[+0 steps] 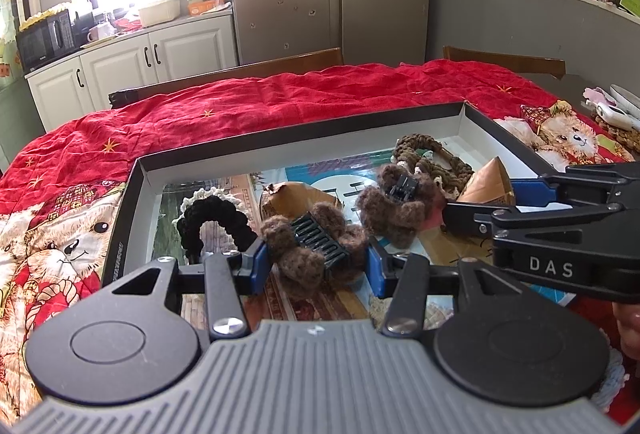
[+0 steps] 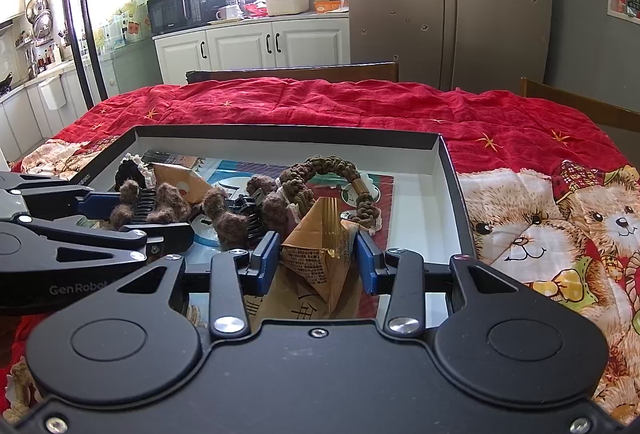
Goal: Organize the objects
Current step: 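Lower both held items into the box beside the earlier accessories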
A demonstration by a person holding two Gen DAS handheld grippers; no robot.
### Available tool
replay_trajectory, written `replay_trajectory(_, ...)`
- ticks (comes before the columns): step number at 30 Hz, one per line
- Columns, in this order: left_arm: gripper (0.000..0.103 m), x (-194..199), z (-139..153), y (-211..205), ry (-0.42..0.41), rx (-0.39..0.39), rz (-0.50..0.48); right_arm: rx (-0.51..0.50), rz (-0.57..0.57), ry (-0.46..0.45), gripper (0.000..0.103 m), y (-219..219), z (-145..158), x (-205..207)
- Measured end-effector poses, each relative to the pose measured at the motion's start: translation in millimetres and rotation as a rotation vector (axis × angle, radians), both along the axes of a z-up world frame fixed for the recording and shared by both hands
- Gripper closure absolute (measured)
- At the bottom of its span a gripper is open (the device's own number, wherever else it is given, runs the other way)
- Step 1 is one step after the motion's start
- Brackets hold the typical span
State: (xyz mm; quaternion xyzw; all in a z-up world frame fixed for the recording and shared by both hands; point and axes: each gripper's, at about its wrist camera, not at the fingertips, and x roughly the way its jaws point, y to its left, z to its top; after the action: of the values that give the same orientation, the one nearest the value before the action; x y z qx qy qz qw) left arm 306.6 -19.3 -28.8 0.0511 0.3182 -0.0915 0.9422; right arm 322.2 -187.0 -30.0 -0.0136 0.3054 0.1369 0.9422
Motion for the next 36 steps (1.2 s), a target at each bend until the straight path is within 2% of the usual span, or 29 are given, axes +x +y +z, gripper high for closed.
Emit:
replay_trajectory(16, 0.051, 1.0, -3.2, -2.2, 0.009, 0.017, -0.002, -0.026, 0.020, 0.019, 0.064, 6.0, 1.7, 3.5)
replay_trajectory(28, 0.047, 0.3, -4.6, -5.5, 0.005, 0.041, -0.005, -0.043, 0.037, 0.067, 0.062, 9.7, 0.1, 9.5)
replay_trajectory(36, 0.045, -0.4, -4.2, -5.5, 0.006, 0.042, -0.003, -0.046, 0.040, 0.066, 0.061, 9.8, -1.2, 9.6)
